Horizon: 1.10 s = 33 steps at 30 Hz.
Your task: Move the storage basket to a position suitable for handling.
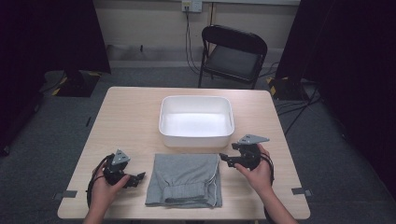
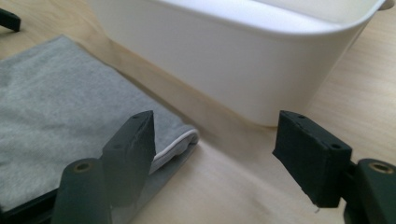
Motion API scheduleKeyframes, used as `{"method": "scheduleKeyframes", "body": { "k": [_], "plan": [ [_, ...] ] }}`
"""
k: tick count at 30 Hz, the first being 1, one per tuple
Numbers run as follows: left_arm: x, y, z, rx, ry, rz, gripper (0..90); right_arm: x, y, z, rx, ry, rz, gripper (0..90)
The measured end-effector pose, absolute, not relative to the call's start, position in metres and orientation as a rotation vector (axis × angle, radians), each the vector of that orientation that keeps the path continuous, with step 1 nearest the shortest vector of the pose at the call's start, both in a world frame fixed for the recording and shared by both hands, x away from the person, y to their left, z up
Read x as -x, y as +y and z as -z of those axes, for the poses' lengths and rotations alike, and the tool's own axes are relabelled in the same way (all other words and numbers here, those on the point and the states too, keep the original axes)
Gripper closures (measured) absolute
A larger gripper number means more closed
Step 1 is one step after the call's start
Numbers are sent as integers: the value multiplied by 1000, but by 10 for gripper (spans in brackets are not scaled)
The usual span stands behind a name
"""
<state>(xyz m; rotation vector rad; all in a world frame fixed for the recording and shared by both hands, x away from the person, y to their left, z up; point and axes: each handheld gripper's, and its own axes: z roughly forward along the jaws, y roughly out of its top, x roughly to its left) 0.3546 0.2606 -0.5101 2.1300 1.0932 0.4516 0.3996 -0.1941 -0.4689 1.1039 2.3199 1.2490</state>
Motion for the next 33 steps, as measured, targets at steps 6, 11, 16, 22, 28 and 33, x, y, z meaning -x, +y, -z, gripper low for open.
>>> {"method": "scheduleKeyframes", "body": {
  "k": [6,11,16,22,28,33],
  "plan": [
    [-355,260,510,-2125,1095,-457,18,-385,-192,479,-1068,2365,-1241,286],
    [-358,255,505,-2083,1105,-442,182,-376,-194,485,-1053,2382,-1236,283],
    [-361,246,498,-2090,1061,-454,166,-369,-194,487,-1048,2383,-1246,280],
    [-370,233,490,-2101,1016,-439,171,-364,-195,489,-1043,2389,-1235,278],
    [-382,221,484,-2097,990,-434,178,-354,-196,491,-1032,2398,-1225,275],
    [-388,215,486,-2102,991,-423,185,-348,-193,495,-1023,2419,-1214,274]
  ]
}}
